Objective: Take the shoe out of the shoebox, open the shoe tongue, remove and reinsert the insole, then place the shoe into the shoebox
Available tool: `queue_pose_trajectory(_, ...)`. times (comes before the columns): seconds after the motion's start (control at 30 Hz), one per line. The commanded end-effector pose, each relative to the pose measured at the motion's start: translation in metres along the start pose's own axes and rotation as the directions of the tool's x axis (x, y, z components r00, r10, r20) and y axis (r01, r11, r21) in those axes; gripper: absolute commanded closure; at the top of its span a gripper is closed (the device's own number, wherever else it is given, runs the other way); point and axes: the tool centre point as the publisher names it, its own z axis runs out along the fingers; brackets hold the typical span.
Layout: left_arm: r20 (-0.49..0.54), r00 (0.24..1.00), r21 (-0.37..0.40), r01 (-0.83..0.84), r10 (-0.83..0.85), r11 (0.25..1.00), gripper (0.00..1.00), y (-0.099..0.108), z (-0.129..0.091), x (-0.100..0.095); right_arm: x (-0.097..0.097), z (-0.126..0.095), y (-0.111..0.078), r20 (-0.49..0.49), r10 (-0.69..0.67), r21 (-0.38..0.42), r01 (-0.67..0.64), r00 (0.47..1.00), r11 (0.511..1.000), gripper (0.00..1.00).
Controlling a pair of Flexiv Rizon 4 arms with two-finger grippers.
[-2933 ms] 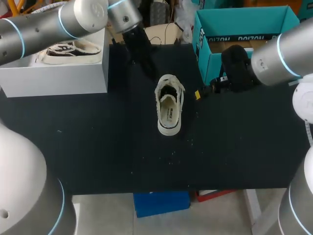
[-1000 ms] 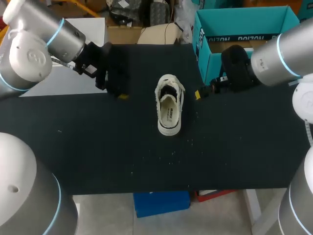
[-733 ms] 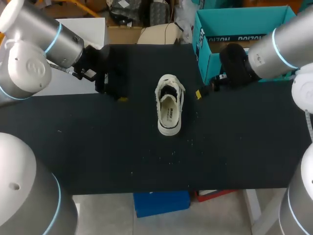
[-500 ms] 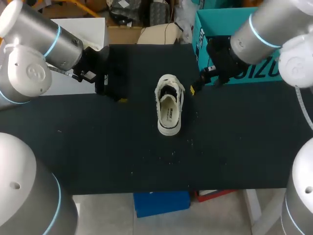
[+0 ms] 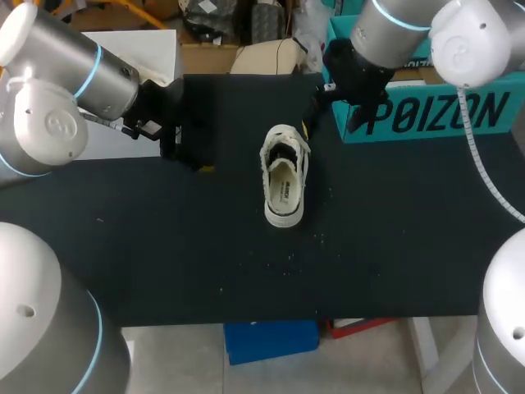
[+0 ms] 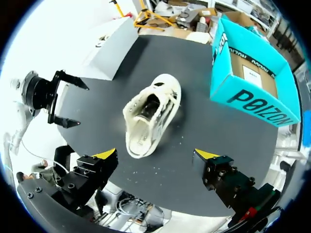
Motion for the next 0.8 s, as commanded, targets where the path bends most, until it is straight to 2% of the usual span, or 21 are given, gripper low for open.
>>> queue_pose_trajectory(0.03, 0.006, 1.0, 0.0, 0.0, 0.0, 1.0, 0.0, 0.0, 0.001, 0.002, 0.005, 0.017, 0.019, 0.028, 0.087, 0.069, -0.089, 0.996, 0.994, 0.0)
queue_pose_trajectory(0.27, 0.006, 1.0, 0.0, 0.0, 0.0, 1.0, 0.0, 0.0, 0.001, 0.002, 0.009, 0.029, 0.024, 0.157, 0.12, 0.107, -0.138, 0.98, 0.985, 0.0)
queue_pose_trajectory(0.3, 0.006, 1.0, 0.0, 0.0, 0.0, 1.0, 0.0, 0.0, 0.001, 0.002, 0.011, 0.03, 0.024, 0.174, 0.118, 0.11, -0.138, 0.978, 0.984, 0.03)
queue_pose_trajectory(0.33, 0.006, 1.0, 0.0, 0.0, 0.0, 1.0, 0.0, 0.0, 0.001, 0.002, 0.012, 0.032, 0.025, 0.186, 0.116, 0.113, -0.138, 0.976, 0.984, 0.11)
queue_pose_trajectory(0.37, 0.006, 1.0, 0.0, 0.0, 0.0, 1.0, 0.0, 0.0, 0.001, 0.002, 0.012, 0.035, 0.025, 0.198, 0.115, 0.115, -0.139, 0.973, 0.984, 0.1)
queue_pose_trajectory(0.47, 0.006, 1.0, 0.0, 0.0, 0.0, 1.0, 0.0, 0.0, 0.001, 0.002, 0.013, 0.043, 0.024, 0.231, 0.116, 0.128, -0.149, 0.966, 0.981, 0.36)
queue_pose_trajectory(0.5, 0.006, 1.0, 0.0, 0.0, 0.0, 1.0, 0.0, 0.0, 0.001, 0.002, 0.013, 0.046, 0.023, 0.231, 0.117, 0.128, -0.15, 0.966, 0.98, 0.26)
queue_pose_trajectory(0.53, 0.006, 1.0, 0.0, 0.0, 0.0, 1.0, 0.0, 0.0, 0.001, 0.002, 0.013, 0.049, 0.022, 0.233, 0.119, 0.131, -0.153, 0.965, 0.98, 0.22)
queue_pose_trajectory(0.7, 0.006, 1.0, 0.0, 0.0, 0.0, 1.0, 0.0, 0.0, 0.001, 0.002, 0.013, 0.064, 0.02, 0.249, 0.126, 0.146, -0.166, 0.96, 0.975, 0.3)
queue_pose_trajectory(0.73, 0.006, 1.0, 0.0, 0.0, 0.0, 1.0, 0.0, 0.0, 0.001, 0.002, 0.012, 0.066, 0.02, 0.254, 0.128, 0.147, -0.169, 0.959, 0.975, 0.21)
queue_pose_trajectory(0.8, 0.006, 1.0, 0.0, 0.0, 0.0, 1.0, 0.0, 0.0, 0.001, 0.002, 0.011, 0.071, 0.022, 0.257, 0.134, 0.144, -0.175, 0.957, 0.974, 0.25)
